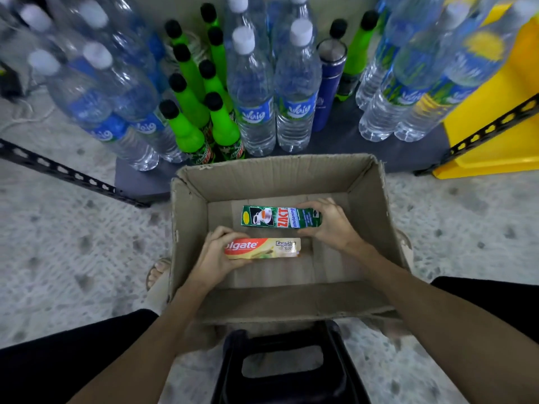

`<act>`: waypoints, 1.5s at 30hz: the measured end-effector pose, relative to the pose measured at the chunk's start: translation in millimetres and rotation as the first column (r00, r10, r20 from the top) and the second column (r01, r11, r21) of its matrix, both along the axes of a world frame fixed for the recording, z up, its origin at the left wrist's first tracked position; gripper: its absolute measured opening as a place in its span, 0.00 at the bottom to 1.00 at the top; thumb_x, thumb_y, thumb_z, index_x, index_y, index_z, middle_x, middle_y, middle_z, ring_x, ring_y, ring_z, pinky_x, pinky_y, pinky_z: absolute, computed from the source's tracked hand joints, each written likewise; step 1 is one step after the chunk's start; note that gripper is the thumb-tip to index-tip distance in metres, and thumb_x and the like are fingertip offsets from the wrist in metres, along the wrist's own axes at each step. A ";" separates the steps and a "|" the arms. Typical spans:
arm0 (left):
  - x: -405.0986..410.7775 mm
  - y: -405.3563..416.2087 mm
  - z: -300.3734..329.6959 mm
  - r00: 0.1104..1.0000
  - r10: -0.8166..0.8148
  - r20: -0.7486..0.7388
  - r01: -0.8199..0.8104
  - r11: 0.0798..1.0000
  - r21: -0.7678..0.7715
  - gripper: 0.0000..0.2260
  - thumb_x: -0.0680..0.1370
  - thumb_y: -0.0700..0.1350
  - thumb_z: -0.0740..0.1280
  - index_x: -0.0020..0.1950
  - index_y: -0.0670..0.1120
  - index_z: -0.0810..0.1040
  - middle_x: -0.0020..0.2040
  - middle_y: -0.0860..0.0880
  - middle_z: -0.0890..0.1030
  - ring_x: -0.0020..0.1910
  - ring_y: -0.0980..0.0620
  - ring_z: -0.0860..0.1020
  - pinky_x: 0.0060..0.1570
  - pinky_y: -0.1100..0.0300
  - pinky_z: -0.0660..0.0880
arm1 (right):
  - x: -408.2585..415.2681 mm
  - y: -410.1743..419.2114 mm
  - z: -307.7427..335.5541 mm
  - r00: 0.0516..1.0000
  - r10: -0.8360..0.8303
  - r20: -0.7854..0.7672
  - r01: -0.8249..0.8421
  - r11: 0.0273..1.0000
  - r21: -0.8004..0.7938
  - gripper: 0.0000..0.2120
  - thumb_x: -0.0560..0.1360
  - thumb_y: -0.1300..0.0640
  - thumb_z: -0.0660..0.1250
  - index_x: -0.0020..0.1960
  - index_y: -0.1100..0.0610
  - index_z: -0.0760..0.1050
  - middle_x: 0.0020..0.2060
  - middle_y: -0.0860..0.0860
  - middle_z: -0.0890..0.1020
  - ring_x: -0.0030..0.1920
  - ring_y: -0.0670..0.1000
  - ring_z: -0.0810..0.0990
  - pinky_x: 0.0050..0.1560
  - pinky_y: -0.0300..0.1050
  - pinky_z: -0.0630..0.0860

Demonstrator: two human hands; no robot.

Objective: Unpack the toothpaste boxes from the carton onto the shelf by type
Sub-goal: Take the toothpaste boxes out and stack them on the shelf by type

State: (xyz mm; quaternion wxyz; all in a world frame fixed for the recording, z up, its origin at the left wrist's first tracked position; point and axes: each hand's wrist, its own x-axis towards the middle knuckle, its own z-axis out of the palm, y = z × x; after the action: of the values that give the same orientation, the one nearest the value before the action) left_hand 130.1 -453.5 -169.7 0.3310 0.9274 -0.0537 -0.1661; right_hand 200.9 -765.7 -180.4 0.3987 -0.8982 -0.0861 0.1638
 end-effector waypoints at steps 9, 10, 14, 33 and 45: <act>9.2 9.7 126.5 0.978 0.028 0.205 0.003 0.989 -0.147 0.25 0.63 0.59 0.82 0.59 0.61 0.83 0.55 0.59 0.76 0.55 0.53 0.77 0.58 0.53 0.74 | 15.9 -28.8 146.3 0.978 -0.006 0.209 -0.005 0.999 0.051 0.27 0.62 0.51 0.83 0.59 0.42 0.81 0.51 0.42 0.81 0.55 0.48 0.77 0.61 0.41 0.71; 11.5 9.3 144.4 0.975 0.046 0.219 -0.005 0.983 -0.184 0.25 0.63 0.57 0.83 0.58 0.59 0.83 0.55 0.58 0.77 0.55 0.53 0.77 0.57 0.53 0.75 | 16.6 -31.6 166.6 0.975 -0.009 0.222 -0.007 0.997 0.074 0.26 0.62 0.49 0.82 0.58 0.41 0.81 0.50 0.42 0.82 0.54 0.48 0.78 0.60 0.45 0.73; 23.0 8.1 219.9 0.945 0.098 0.311 -0.022 0.971 -0.238 0.24 0.62 0.58 0.82 0.56 0.58 0.83 0.55 0.55 0.80 0.55 0.54 0.79 0.55 0.54 0.77 | 20.6 -40.7 245.4 0.969 -0.022 0.247 -0.019 0.986 0.164 0.26 0.63 0.51 0.83 0.59 0.44 0.81 0.53 0.47 0.83 0.55 0.48 0.80 0.60 0.50 0.75; 73.9 -34.3 490.6 0.754 0.174 0.633 0.058 0.942 -0.329 0.23 0.62 0.55 0.82 0.54 0.55 0.80 0.52 0.58 0.82 0.51 0.58 0.81 0.44 0.70 0.75 | 34.3 -105.1 543.2 0.844 -0.043 0.535 -0.067 0.981 0.185 0.24 0.66 0.54 0.81 0.60 0.46 0.82 0.53 0.45 0.85 0.46 0.41 0.84 0.42 0.33 0.78; 204.3 -44.8 550.6 0.845 0.195 0.499 -0.038 0.951 -0.308 0.25 0.61 0.63 0.80 0.54 0.59 0.79 0.53 0.57 0.84 0.50 0.58 0.83 0.51 0.58 0.81 | 145.5 -180.4 572.7 0.852 -0.067 0.519 0.024 0.996 0.090 0.19 0.67 0.43 0.75 0.58 0.35 0.81 0.62 0.40 0.80 0.60 0.35 0.78 0.59 0.35 0.72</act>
State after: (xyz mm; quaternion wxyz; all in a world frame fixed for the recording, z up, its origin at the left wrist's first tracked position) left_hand 334.3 -498.3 380.9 0.4440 0.8810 -0.1080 0.1227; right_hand 346.4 -946.1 392.3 0.4000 -0.8940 -0.1762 -0.0986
